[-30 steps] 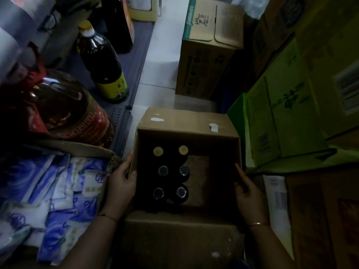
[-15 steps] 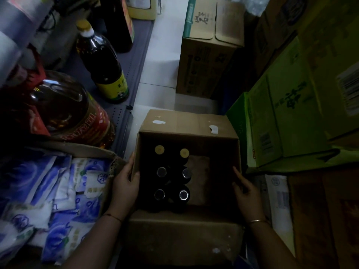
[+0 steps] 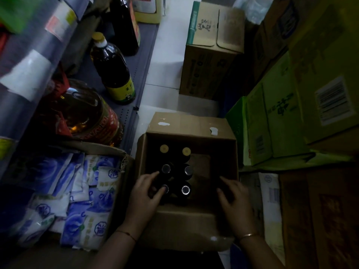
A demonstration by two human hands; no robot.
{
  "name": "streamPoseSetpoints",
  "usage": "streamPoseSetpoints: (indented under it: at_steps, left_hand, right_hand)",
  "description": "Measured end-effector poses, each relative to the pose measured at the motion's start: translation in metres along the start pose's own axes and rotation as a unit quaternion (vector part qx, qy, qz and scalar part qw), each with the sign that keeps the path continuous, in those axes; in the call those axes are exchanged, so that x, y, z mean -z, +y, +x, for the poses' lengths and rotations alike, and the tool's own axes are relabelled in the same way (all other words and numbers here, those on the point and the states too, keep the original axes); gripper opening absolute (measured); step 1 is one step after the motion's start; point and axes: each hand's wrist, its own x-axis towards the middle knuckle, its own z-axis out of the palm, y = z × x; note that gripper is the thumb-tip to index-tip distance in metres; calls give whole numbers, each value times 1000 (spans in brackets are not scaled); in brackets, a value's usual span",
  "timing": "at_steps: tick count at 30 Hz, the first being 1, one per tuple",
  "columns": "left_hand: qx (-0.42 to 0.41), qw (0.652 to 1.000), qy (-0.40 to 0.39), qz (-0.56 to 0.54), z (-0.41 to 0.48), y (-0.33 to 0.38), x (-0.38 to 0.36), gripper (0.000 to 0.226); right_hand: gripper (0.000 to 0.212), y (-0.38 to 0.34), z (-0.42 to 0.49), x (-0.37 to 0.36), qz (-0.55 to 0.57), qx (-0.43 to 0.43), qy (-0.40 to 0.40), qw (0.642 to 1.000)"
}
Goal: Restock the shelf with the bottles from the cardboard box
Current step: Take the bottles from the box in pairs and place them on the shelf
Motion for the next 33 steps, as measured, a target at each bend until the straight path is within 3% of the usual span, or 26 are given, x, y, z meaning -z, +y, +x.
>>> streamPoseSetpoints:
  at_steps: [4,9,13,18,24,33]
  left_hand:
    - [105,985,-137,26,15,-8,-19,66]
    - [86,974,-199,69,40,-18,-29,60]
    - [48,976,-193,84,50,-29,-34,46]
    - [19,981,-185,58,54,-32,-40,46]
    - [1,980,-191,59,50,-26,-38,36]
    - [-38,986,-157,38,16,54,21,37]
  right_hand:
    - [45,-3,13,-37,9,26,-200,979]
    - [63,4,37,-71,-19,25,-296,955]
    - [64,9,48,-84,-32,48,-303,951]
    - [44,12,52,-93,-14,46,-284,958]
    - [37,6,48,-87,-9,72,-260,963]
    - [26,-62,21,7,3,84,-204,975]
